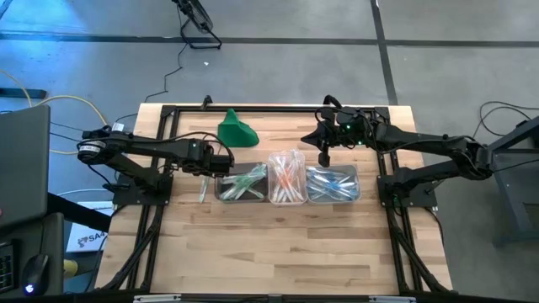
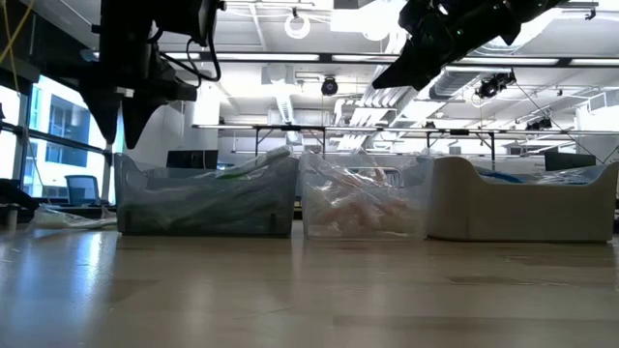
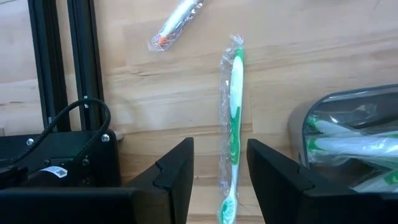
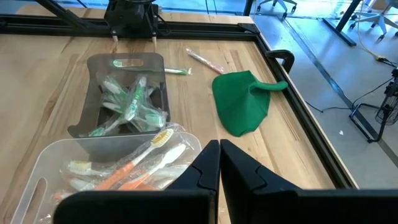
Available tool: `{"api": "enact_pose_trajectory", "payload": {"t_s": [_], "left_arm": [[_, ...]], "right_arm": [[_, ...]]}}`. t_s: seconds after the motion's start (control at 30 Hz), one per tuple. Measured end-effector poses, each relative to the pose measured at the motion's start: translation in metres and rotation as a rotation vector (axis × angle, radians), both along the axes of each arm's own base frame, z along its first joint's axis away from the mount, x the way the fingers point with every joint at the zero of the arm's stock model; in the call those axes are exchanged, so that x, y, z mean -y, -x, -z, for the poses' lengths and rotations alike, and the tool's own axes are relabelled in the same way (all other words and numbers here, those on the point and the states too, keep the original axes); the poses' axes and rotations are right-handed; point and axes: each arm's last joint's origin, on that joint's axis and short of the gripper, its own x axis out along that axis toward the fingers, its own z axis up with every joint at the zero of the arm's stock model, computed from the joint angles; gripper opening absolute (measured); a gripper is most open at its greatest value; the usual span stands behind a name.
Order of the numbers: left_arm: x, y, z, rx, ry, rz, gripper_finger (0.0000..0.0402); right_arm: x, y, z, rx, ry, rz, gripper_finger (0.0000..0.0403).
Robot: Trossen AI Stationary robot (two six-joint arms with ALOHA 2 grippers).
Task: Pick & Place Toothbrushes
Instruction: Put the green toothbrush into the black bin
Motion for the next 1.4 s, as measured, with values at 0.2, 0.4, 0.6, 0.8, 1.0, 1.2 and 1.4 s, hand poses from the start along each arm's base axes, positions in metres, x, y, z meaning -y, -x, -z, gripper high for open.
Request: {"api": "enact_pose_trajectory", "payload": {"t_s": [0.2, 0.4, 0.6, 0.8, 1.0, 1.2, 1.4], "left_arm": [[-0.001, 0.000, 0.000, 0.006, -0.045, -0.004, 0.0142], [-0.011, 0.000, 0.000, 0.001, -0.046, -0.034, 0.0142], [-0.039, 0.006, 0.000, -0.059, -0.022, -0.015, 0.0142], [-0.063, 0.005, 0.000, -0.025, 0.043, 0.070, 0.0142], [-0.080, 0.005, 0.005, 0.036, 0.120, 0.179, 0.0134], [-0.089, 0.023, 0.045, 0.036, 0.269, 0.188, 0.0103], [-0.085, 0.040, 0.077, 0.041, 0.385, 0.151, 0.0097]], "right_arm": [[0.000, 0.000, 0.000, 0.000, 0.000, 0.000, 0.0004], [0.000, 0.000, 0.000, 0.000, 0.000, 0.000, 0.0004], [0.000, 0.000, 0.000, -0.001, -0.001, 0.000, 0.0004], [0.000, 0.001, 0.002, -0.019, -0.008, 0.000, 0.0004], [0.000, 0.001, 0.002, -0.021, -0.008, 0.000, 0.0004], [0.000, 0.001, 0.002, -0.021, -0.008, 0.000, 0.0004], [0.000, 0.001, 0.002, -0.024, 0.014, -0.011, 0.0004]]}}
